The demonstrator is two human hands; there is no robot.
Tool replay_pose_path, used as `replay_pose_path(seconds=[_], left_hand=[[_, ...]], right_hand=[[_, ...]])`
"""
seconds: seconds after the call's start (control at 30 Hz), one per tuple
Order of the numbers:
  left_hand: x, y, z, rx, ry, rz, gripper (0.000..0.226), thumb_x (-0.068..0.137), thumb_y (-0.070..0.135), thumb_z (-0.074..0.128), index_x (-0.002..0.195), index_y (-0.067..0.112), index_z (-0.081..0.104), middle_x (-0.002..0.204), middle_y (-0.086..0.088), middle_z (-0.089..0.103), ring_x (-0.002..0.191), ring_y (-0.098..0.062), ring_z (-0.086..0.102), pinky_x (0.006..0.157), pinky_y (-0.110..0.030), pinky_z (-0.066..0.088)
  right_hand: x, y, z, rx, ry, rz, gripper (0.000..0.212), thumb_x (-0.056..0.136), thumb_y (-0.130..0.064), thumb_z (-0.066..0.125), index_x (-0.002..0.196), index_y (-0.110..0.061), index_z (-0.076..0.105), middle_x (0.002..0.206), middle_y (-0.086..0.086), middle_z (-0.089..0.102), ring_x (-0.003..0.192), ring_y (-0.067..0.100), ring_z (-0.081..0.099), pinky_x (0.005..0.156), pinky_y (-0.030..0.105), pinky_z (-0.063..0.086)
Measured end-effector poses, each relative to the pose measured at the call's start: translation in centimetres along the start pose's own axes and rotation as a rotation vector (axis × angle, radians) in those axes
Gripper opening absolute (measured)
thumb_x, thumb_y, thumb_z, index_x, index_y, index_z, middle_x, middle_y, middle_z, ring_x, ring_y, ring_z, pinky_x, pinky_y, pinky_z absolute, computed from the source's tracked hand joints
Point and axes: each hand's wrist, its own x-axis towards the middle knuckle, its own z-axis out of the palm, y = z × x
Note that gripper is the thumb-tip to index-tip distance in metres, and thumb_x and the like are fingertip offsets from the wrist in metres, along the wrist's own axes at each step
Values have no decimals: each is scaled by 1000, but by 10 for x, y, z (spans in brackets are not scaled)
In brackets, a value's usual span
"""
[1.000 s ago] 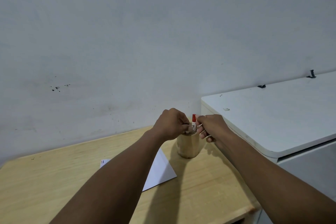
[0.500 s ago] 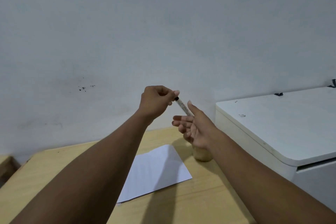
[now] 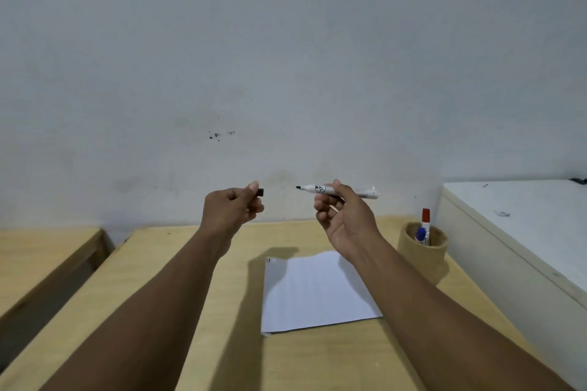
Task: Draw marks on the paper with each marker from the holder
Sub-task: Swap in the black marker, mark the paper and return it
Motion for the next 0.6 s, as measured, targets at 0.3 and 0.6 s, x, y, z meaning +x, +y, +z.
replay_pose_path(seconds=[0.3, 0.6], left_hand=[[-4, -86, -52, 882, -218, 75, 12, 83, 26, 77, 76, 19, 71, 69, 12, 68, 71, -10, 63, 58, -22, 40], [-15, -120, -41, 884, -203, 43, 13, 76, 36, 59, 75, 28, 69, 72, 14, 73, 73, -5, 68, 65, -28, 55]], right_hand=[[27, 50, -21, -517, 79, -16, 12, 88, -10, 72, 78, -9, 67, 63, 9, 59, 41, 14, 48, 44, 23, 35], [50, 97, -32, -770, -5, 22, 8, 83, -15, 68, 83, -8, 72, 70, 13, 70, 58, 27, 70, 59, 42, 54]])
